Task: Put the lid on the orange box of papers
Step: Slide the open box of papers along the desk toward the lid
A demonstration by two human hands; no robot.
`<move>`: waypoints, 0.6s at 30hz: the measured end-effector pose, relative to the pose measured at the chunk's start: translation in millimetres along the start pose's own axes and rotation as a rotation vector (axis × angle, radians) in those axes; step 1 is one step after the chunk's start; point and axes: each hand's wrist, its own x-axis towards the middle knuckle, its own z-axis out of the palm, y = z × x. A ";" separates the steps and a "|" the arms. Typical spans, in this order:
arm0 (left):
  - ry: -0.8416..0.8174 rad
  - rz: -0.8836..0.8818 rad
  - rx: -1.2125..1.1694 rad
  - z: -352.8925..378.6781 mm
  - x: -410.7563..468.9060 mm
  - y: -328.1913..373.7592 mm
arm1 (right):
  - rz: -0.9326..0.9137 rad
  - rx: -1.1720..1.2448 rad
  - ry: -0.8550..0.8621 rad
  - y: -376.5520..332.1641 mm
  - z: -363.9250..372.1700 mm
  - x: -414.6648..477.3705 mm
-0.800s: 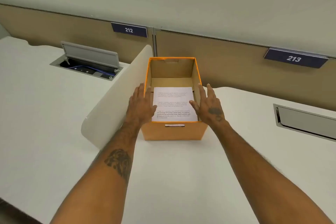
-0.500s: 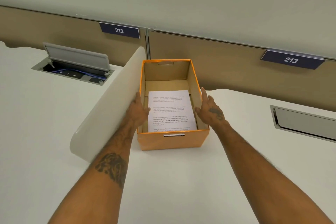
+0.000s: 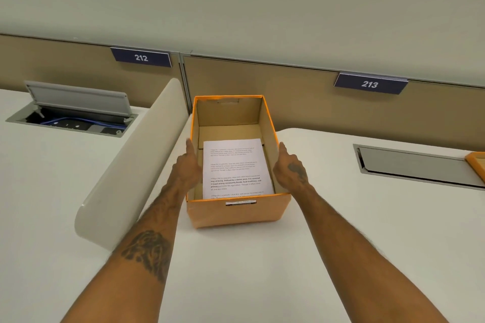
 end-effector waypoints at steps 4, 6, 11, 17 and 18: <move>-0.010 0.056 -0.009 3.8 -26.9 37.2 | 0.020 0.045 0.058 36.0 -26.9 -19.5; -0.018 0.085 -0.013 9.4 -45.0 57.2 | 0.026 0.064 0.080 58.9 -42.7 -33.7; -0.037 0.136 -0.012 34.9 -105.0 110.8 | 0.036 0.075 0.127 128.3 -83.9 -82.0; -0.051 0.193 -0.012 79.1 -194.0 174.3 | 0.051 0.064 0.142 226.9 -123.5 -141.8; -0.053 0.199 -0.011 87.2 -209.2 184.6 | 0.049 0.066 0.145 244.1 -129.6 -151.4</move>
